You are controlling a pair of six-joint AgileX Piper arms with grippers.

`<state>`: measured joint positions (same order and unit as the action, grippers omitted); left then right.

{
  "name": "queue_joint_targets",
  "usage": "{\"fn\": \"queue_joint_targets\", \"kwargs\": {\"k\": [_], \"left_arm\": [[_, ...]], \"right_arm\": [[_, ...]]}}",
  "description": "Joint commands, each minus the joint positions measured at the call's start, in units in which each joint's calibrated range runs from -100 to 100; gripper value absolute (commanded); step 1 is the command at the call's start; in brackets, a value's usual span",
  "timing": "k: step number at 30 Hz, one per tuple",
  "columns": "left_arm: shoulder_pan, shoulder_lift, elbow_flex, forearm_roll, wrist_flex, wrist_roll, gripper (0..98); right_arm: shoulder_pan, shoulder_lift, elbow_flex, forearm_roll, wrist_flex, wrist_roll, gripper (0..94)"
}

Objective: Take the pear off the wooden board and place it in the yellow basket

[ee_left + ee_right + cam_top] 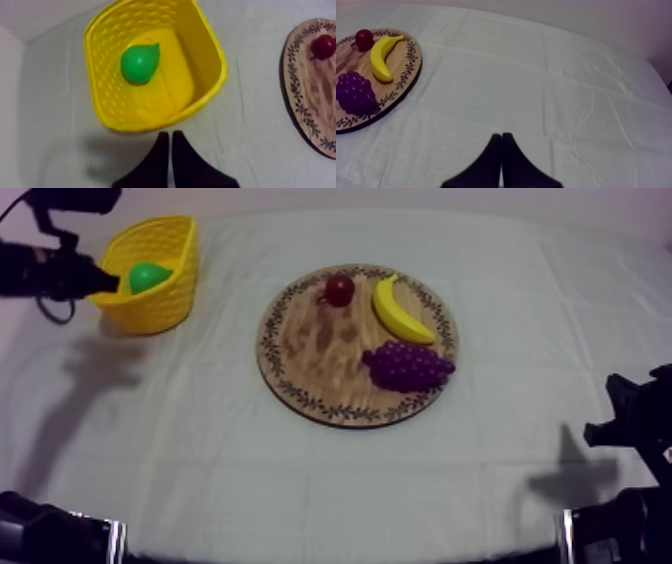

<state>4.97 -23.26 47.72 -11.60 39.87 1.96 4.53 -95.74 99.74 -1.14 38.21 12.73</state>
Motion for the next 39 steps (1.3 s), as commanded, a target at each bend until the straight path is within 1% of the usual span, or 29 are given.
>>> {"fn": "queue_joint_targets", "kwargs": {"k": [1,5,9,13,15,17,20,22,23,25,27,29,31,34,39], "left_arm": [[0.1,-17.9,14.6,-0.05,-3.1,0.9,0.0],[0.5,-33.0,26.8,-0.02,-6.0,2.5,0.0],[0.4,-50.5,37.6,0.76,-4.8,3.7,0.0],[-0.3,-64.0,44.9,3.08,-1.8,2.7,0.0],[-0.9,-68.6,47.1,4.77,-0.3,1.4,0.0],[-1.4,-71.9,48.0,5.86,1.0,0.4,0.0],[-1.7,-75.0,48.6,6.86,1.9,-0.6,0.0],[-1.7,-75.9,48.8,7.3,2.1,-0.7,0.0],[-1.7,-76.1,49.0,7.38,1.7,-0.2,0.0],[-1.6,-76.4,50.2,8.1,-1.7,1.2,0.0],[-1.6,-76.6,51.2,8.68,-5.4,3.6,0.0],[-1.6,-76.7,51.6,8.99,-7.1,6.3,0.0],[-1.6,-76.7,51.8,9.14,-7.9,8.1,0.0],[-1.5,-76.7,52.0,9.23,-8.5,9.0,0.0],[-1.5,-76.7,52.0,9.27,-8.7,8.8,0.0]], "right_arm": [[0.0,0.0,0.0,0.0,0.0,0.0,0.3],[0.0,0.0,0.0,0.0,0.0,0.0,0.3],[0.0,0.0,0.0,0.0,0.0,0.0,0.3],[0.0,0.0,0.0,0.0,0.0,0.0,0.3],[0.0,0.0,0.0,0.0,0.0,0.0,0.3],[0.0,0.0,0.0,0.0,0.0,0.0,0.3],[0.0,0.0,0.0,0.0,0.0,0.0,0.3],[0.0,0.0,0.0,0.0,0.0,0.0,0.3],[0.0,0.0,0.0,0.0,0.0,0.0,0.3],[0.0,0.0,0.0,0.0,0.0,0.0,0.3],[0.0,0.0,0.0,0.0,0.0,0.0,0.3],[0.0,0.0,0.0,0.0,0.0,0.0,0.3],[0.0,0.0,0.0,0.0,0.0,0.0,0.3],[0.0,0.0,0.0,0.0,0.0,0.0,0.3],[0.0,0.0,0.0,0.0,0.0,0.0,0.3]]}}
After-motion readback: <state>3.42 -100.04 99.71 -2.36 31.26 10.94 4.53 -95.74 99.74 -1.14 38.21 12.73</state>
